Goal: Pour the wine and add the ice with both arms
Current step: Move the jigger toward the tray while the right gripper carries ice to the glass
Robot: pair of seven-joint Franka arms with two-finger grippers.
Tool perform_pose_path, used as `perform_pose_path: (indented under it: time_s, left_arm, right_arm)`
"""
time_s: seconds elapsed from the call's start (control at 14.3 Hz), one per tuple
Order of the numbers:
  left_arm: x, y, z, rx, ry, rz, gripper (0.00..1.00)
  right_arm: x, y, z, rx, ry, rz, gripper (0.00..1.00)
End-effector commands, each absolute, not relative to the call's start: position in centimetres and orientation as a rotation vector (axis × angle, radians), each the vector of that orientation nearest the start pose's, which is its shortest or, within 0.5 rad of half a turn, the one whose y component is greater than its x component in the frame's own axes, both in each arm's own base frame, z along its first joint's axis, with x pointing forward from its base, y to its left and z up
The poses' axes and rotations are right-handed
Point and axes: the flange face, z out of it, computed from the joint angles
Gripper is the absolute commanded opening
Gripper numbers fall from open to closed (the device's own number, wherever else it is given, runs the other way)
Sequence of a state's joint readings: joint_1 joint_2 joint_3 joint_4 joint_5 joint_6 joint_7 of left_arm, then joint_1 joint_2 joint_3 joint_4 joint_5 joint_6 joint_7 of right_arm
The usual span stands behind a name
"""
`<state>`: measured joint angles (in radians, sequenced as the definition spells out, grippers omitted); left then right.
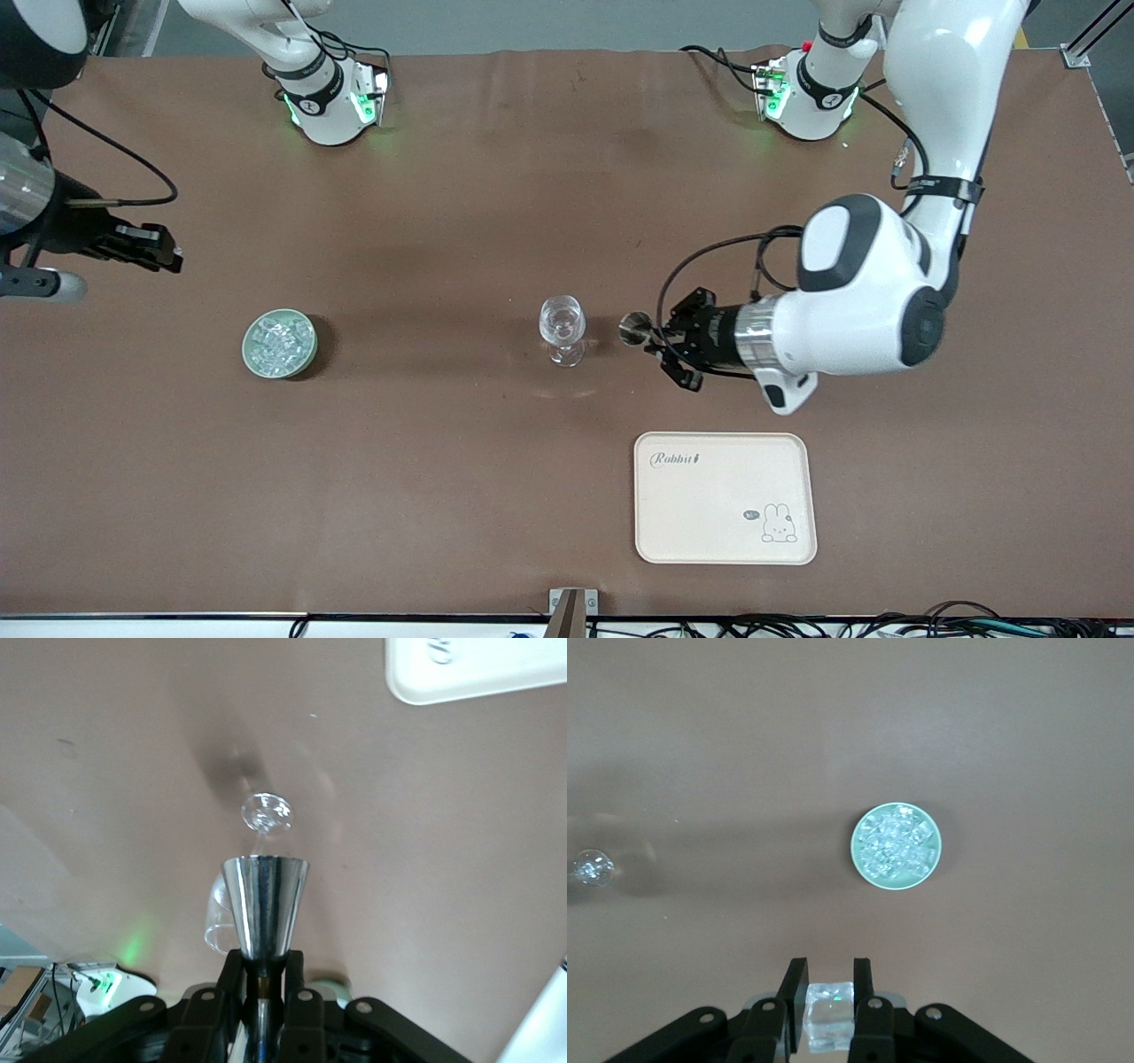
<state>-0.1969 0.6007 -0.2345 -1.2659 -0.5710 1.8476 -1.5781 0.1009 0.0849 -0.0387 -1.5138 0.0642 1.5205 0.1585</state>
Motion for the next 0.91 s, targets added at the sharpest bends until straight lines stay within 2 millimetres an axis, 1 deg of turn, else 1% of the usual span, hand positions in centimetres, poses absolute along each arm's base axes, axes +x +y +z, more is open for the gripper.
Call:
perform_pose_path:
  time_s: [0.0,0.07,0.21,0.28,0.35,0.42,0.49,0.56,0.63,0.84]
  left_arm:
    - [67.4,-27.6,43.3,-2.715,-2.120,1.077,0.00]
    - [68.0,-26.9,43.1,-2.727,-2.173,1.096,0.00]
    - [69.4,-25.6,41.8,-2.706,-2.287,1.092,0.00]
    - [70.2,-24.6,41.2,-2.684,-2.366,1.082,0.00]
    - [70.8,-24.1,40.4,-2.664,-2.419,1.105,0.00]
    - [71.5,-22.8,39.9,-2.648,-2.479,1.116,0.00]
    - [72.1,-21.8,38.7,-2.640,-2.520,1.136,0.00]
    - [72.6,-21.2,37.7,-2.620,-2.566,1.171,0.00]
    - [73.2,-20.0,36.3,-2.591,-2.621,1.196,0.00]
    - [74.0,-17.8,31.6,-2.536,-2.655,1.243,0.00]
  right_arm:
    - [57.0,8.1,59.5,-3.073,0.198,0.137,0.01]
    - [57.1,9.6,59.3,-3.073,0.204,0.129,0.01]
    - [57.1,12.3,58.7,-3.074,0.230,0.122,0.01]
    - [57.2,14.0,58.2,-3.076,0.232,0.120,0.01]
    - [57.2,16.2,57.7,-3.075,0.261,0.110,0.01]
    - [57.2,17.9,57.1,-3.073,0.292,0.104,0.01]
    - [57.1,19.8,56.6,-3.071,0.310,0.093,0.01]
    - [57.0,21.7,55.9,-3.068,0.345,0.087,0.01]
    - [56.7,23.6,55.3,-3.068,0.363,0.088,0.01]
    - [56.1,28.5,53.6,-3.052,0.433,0.060,0.01]
